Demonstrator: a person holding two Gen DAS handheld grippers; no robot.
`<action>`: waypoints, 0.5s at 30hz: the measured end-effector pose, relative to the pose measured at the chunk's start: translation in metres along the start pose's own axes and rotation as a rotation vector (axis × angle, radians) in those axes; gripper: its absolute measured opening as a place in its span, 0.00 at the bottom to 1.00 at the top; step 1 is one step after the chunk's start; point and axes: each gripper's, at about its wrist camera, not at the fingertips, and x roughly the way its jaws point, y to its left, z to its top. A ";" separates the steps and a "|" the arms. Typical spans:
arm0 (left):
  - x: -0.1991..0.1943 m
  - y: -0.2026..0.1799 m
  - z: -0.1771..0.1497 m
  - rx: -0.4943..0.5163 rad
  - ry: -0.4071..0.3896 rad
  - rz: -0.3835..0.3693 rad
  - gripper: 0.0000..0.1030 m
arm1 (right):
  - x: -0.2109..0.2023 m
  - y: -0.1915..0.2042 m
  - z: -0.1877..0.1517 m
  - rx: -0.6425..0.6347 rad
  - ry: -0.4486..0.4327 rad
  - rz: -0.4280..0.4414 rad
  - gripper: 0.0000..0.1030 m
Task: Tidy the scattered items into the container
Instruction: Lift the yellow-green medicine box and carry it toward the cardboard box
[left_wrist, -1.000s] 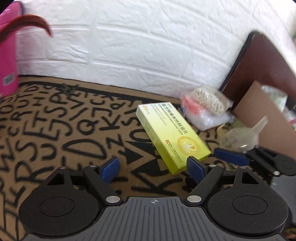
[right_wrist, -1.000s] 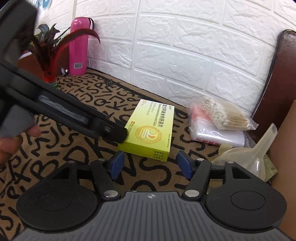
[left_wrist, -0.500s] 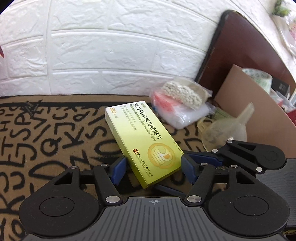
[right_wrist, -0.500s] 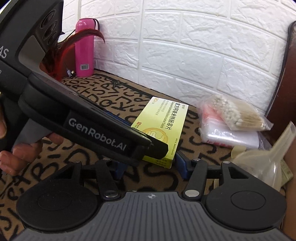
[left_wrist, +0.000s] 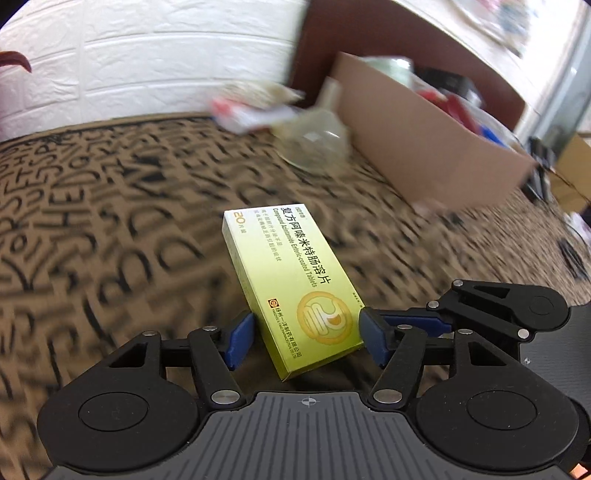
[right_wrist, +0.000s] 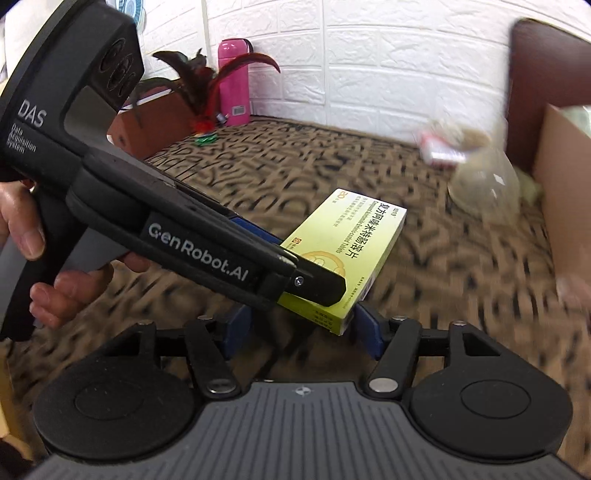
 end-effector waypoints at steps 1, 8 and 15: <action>-0.004 -0.006 -0.008 0.002 0.005 -0.017 0.67 | -0.009 0.004 -0.006 0.012 0.003 0.005 0.69; -0.026 -0.016 -0.024 0.010 0.007 0.036 0.83 | -0.043 0.009 -0.026 -0.040 0.002 -0.042 0.73; -0.009 -0.004 -0.007 -0.033 0.032 0.035 0.76 | -0.033 0.004 -0.023 -0.104 -0.012 -0.022 0.74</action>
